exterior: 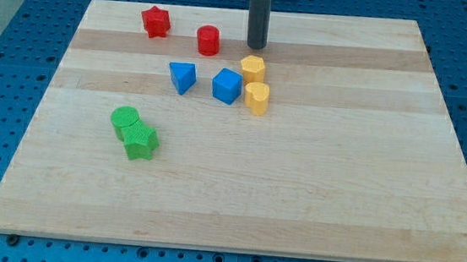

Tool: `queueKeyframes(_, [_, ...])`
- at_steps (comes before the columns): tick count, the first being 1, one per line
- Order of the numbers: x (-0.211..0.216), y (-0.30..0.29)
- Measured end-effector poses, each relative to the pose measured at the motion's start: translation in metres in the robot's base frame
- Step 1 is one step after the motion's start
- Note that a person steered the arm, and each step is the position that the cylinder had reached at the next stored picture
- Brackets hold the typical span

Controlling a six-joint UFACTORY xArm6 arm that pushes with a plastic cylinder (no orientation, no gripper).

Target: Bring the hexagon to the right side of the heart

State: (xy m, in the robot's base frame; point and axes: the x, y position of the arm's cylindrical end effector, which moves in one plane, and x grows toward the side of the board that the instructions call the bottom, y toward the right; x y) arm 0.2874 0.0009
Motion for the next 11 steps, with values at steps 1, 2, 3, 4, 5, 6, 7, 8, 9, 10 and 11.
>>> queueKeyframes(1, [0.006, -0.048])
queueKeyframes(2, [-0.001, -0.106])
queueKeyframes(3, [-0.008, -0.114])
queueKeyframes(4, [-0.008, -0.089])
queueKeyframes(5, [-0.008, -0.037])
queueKeyframes(6, [0.006, -0.028])
queueKeyframes(7, [0.028, -0.039])
queueKeyframes(8, [0.044, -0.027])
queueKeyframes(9, [0.070, 0.012])
queueKeyframes(10, [0.104, 0.041])
queueKeyframes(11, [0.121, 0.052])
